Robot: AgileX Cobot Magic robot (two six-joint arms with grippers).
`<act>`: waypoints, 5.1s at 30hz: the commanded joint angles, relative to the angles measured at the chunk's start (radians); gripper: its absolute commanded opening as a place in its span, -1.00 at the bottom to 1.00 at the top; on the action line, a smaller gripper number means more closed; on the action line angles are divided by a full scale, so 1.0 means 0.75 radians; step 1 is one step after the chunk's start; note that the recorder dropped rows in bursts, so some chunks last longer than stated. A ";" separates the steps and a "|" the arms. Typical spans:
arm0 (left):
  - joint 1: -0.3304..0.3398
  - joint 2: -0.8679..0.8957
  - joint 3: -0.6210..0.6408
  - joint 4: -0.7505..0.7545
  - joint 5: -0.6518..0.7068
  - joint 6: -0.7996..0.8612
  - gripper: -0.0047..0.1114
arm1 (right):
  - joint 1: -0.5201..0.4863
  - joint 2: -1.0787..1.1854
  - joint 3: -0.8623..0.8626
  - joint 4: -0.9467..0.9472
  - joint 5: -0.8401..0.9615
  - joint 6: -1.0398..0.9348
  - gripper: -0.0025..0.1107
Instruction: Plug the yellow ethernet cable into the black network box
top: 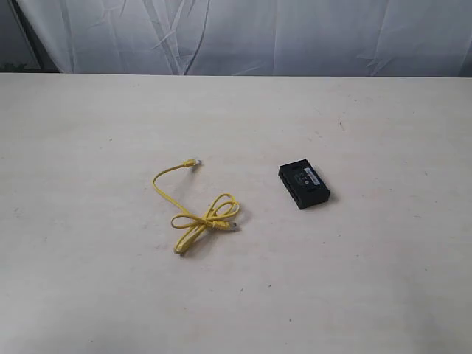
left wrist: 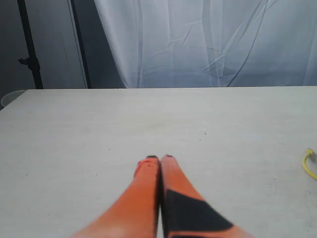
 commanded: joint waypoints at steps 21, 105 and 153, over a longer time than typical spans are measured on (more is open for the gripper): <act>0.001 -0.007 0.006 -0.002 -0.016 -0.004 -0.92 | 0.001 -0.007 0.001 0.001 -0.010 -0.006 -0.97; 0.001 -0.007 0.006 -0.002 -0.016 -0.004 -0.92 | 0.001 0.615 -0.711 0.009 0.288 -0.011 -0.97; 0.001 -0.007 0.006 -0.002 -0.016 -0.004 -0.92 | 0.120 1.635 -1.210 0.101 0.243 -0.141 -0.97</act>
